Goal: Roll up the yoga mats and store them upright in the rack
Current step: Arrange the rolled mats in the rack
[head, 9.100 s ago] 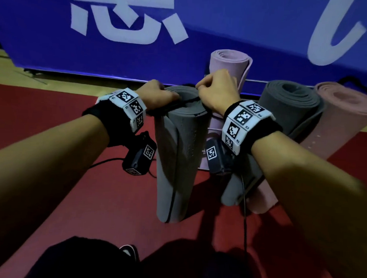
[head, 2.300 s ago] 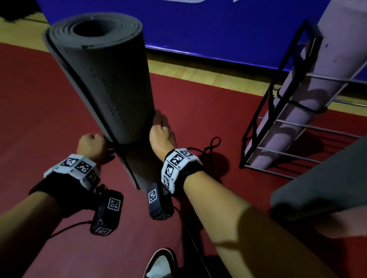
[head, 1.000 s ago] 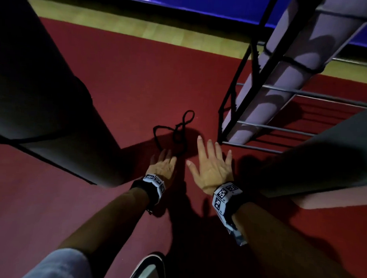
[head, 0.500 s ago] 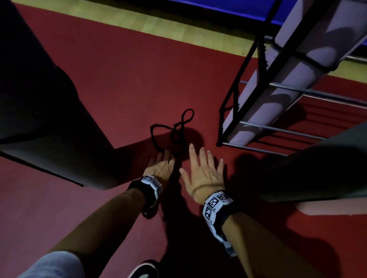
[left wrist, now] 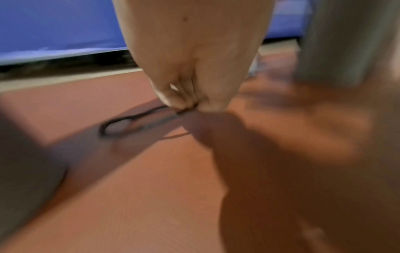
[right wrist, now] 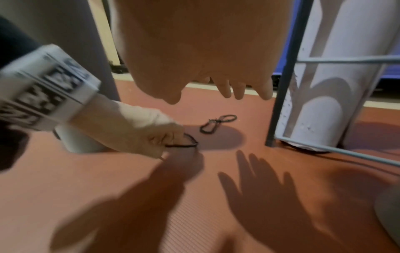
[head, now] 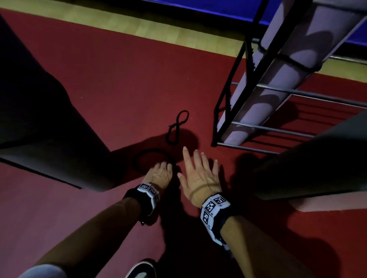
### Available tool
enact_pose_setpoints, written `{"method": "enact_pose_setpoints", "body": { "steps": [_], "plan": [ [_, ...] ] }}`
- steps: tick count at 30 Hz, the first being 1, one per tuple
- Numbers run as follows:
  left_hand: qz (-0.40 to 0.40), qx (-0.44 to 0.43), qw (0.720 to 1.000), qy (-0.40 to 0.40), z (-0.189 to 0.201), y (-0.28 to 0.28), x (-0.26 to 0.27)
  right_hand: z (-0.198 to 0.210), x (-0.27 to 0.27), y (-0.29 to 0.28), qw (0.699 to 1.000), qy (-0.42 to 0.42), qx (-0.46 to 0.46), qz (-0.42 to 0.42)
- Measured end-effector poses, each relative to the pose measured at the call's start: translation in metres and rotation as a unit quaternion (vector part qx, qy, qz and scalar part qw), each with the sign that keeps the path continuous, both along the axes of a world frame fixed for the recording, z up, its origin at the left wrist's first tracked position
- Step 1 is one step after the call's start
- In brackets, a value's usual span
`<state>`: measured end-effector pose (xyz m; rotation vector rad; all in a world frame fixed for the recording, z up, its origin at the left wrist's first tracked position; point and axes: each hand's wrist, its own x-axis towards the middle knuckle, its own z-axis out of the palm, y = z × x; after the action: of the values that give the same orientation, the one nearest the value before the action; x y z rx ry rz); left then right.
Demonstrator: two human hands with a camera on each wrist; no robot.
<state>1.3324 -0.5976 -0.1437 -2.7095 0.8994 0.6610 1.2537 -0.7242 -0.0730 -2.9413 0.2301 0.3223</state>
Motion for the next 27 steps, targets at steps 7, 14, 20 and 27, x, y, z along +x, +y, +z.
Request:
{"method": "enact_pose_setpoints", "body": {
  "steps": [7, 14, 20, 27],
  "plan": [
    [0.099, -0.207, 0.973, 0.029, 0.082, 0.031, -0.023, 0.045, -0.012, 0.022, 0.997, 0.010, 0.054, 0.050],
    [-0.004, -0.389, 0.921, -0.005, 0.193, 0.015, -0.048, 0.114, -0.035, 0.000, 0.995, -0.089, 0.029, 0.033],
    [-0.020, -0.421, 0.905, -0.057, 0.273, -0.017, -0.058, 0.191, -0.052, -0.037, 0.985, -0.171, 0.009, 0.005],
    [-0.020, -0.400, 0.896, -0.191, 0.377, -0.067, -0.080, 0.298, -0.060, -0.068, 0.963, -0.260, -0.065, 0.000]
  ]
}}
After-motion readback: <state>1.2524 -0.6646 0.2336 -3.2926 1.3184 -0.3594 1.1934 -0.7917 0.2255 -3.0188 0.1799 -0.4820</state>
